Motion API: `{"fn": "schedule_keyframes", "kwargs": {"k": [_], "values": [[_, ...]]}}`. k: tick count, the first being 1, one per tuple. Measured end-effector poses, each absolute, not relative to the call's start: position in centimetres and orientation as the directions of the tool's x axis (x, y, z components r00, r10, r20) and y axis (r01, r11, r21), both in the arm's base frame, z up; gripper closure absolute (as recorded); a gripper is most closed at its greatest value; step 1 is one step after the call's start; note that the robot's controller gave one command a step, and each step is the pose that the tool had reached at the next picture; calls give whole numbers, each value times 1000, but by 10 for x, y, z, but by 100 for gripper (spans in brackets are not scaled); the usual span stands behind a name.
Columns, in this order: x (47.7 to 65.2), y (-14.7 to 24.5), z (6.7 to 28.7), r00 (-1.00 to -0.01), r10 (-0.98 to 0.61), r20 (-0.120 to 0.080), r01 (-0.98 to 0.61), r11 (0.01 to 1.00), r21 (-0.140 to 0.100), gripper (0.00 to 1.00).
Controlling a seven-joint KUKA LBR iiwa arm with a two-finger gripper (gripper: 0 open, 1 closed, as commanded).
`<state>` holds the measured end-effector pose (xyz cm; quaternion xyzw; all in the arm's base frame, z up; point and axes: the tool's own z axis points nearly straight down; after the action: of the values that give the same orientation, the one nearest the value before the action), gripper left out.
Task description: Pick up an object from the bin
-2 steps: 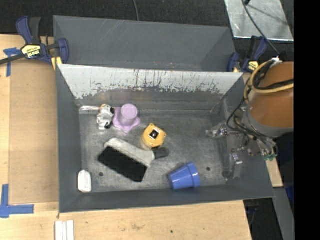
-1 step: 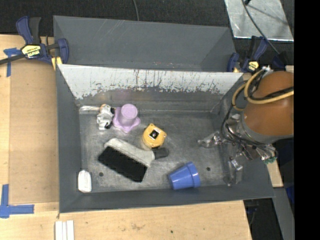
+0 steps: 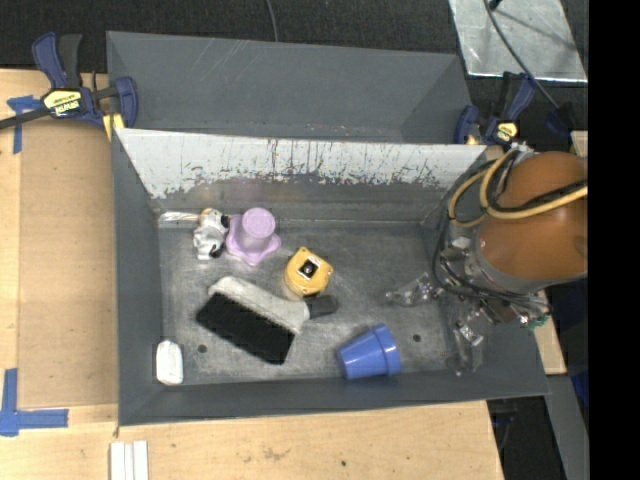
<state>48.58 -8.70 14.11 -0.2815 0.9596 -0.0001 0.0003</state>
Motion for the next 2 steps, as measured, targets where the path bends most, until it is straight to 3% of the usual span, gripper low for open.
{"fn": "schedule_keyframes", "kwargs": {"k": [1, 2], "values": [[495, -47, 137, -945, -327, 0, -327, 945, -1, 0], [528, 13, 104, -748, -663, 18, -663, 749, 8, 100]]}}
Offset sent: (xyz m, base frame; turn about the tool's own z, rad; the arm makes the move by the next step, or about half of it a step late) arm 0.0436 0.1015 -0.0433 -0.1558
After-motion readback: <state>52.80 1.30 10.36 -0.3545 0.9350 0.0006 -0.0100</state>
